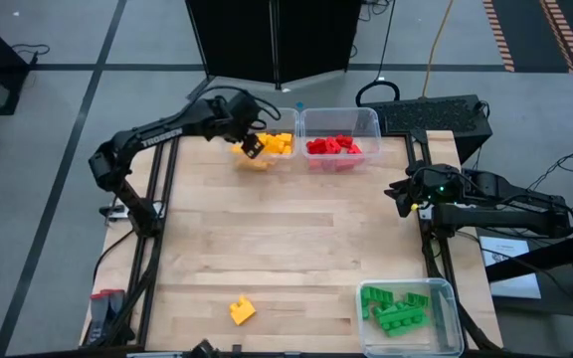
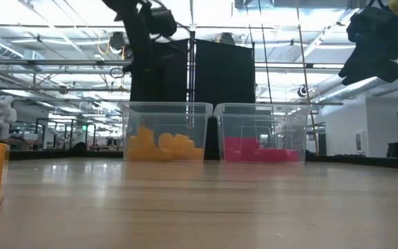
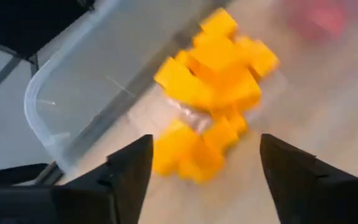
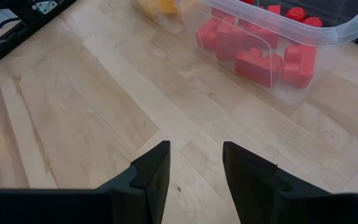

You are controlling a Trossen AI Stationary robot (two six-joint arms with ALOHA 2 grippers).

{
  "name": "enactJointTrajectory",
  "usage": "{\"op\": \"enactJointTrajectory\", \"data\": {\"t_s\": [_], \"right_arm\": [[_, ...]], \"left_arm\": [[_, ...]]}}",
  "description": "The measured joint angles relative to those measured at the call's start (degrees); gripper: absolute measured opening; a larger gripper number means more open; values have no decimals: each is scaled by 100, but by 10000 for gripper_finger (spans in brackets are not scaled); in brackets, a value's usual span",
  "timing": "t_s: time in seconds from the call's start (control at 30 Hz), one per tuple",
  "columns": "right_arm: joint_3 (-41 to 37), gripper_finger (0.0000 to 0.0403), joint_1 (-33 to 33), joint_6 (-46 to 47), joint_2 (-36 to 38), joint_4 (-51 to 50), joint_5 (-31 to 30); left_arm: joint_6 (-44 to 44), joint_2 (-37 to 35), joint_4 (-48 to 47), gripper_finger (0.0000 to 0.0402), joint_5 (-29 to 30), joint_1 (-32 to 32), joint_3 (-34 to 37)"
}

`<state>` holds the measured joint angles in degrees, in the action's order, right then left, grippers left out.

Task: Sort blocks
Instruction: Put the yellow game piece into the top left transparent bin

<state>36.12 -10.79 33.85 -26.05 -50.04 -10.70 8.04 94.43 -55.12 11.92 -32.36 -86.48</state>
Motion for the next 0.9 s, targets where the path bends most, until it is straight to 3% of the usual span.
{"op": "enactJointTrajectory", "data": {"t_s": [0.1,0.2,0.4,0.5,0.63,0.77,0.9], "right_arm": [[1,144,0,-5,-2,0,0],[0,144,-2,-30,-2,0,0],[0,144,0,-42,-2,-2,3],[0,144,0,-42,-2,-2,19],[1,144,0,-42,0,-2,24],[0,144,-2,-144,0,-2,26],[1,144,-2,-173,-1,-2,31]], "left_arm": [[-255,0,-1068,272,-10,398,-528],[83,-7,-1951,277,-201,1100,-1031],[1405,-111,-2891,278,-434,3172,-1192],[2641,-101,-2761,279,-502,4289,-1013],[4973,-103,-1913,279,-182,5469,-715],[7097,-35,-1658,279,7,6304,-396],[8242,238,-1632,279,-167,6889,-235]]}}
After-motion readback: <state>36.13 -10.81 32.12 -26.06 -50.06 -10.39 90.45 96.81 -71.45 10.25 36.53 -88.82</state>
